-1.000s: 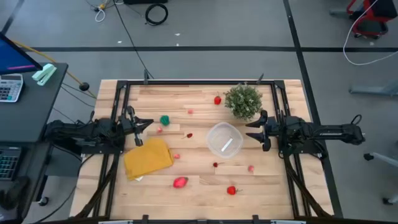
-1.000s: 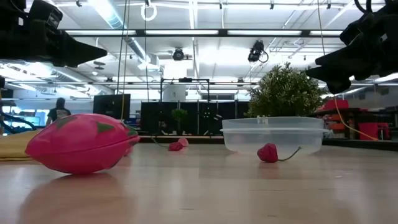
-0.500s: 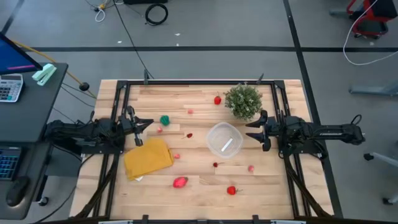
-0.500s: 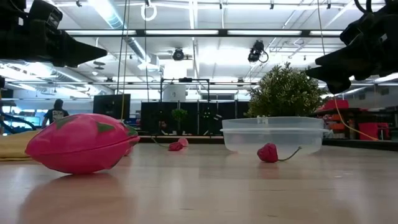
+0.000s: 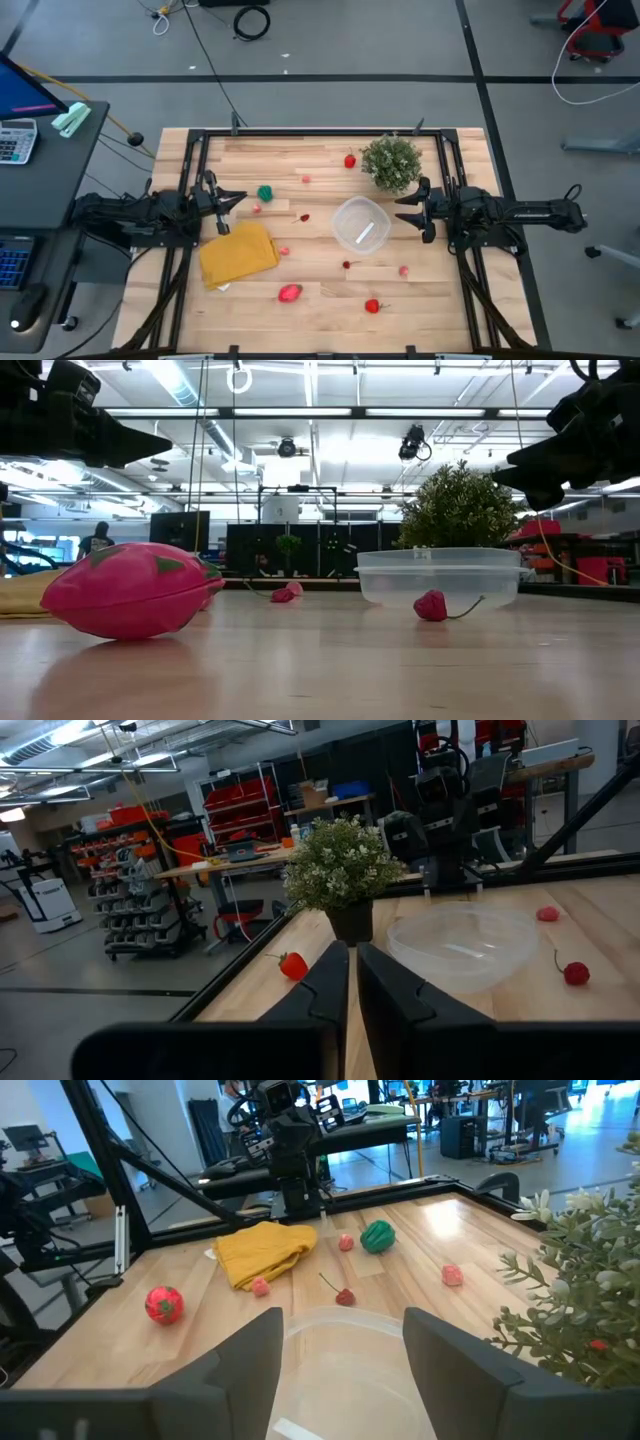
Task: Pick and placing Produce into tupperware
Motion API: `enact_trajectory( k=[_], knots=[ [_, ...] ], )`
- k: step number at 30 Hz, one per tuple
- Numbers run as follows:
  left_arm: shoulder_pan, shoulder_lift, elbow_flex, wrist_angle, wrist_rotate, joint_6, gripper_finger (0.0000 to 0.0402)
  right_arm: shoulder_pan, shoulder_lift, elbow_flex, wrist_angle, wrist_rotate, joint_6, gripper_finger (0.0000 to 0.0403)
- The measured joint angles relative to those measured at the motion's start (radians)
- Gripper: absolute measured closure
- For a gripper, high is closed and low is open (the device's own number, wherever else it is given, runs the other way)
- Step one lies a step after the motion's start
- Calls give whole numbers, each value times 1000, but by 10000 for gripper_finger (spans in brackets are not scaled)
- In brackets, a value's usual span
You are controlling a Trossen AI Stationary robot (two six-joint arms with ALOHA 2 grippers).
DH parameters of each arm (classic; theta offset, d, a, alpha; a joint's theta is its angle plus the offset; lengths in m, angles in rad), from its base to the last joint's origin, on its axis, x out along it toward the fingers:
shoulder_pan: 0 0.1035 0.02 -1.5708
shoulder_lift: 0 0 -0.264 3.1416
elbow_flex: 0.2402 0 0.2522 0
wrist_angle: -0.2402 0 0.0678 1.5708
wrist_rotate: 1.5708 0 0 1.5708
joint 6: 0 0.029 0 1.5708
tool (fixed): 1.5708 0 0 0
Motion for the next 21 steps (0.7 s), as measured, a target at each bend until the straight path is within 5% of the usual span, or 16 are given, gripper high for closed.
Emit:
enact_trajectory(
  k=[21],
  knots=[
    [0, 0, 0, 89, 0, 77, 370, 0, 0, 0, 0, 0, 0, 186]
  ],
)
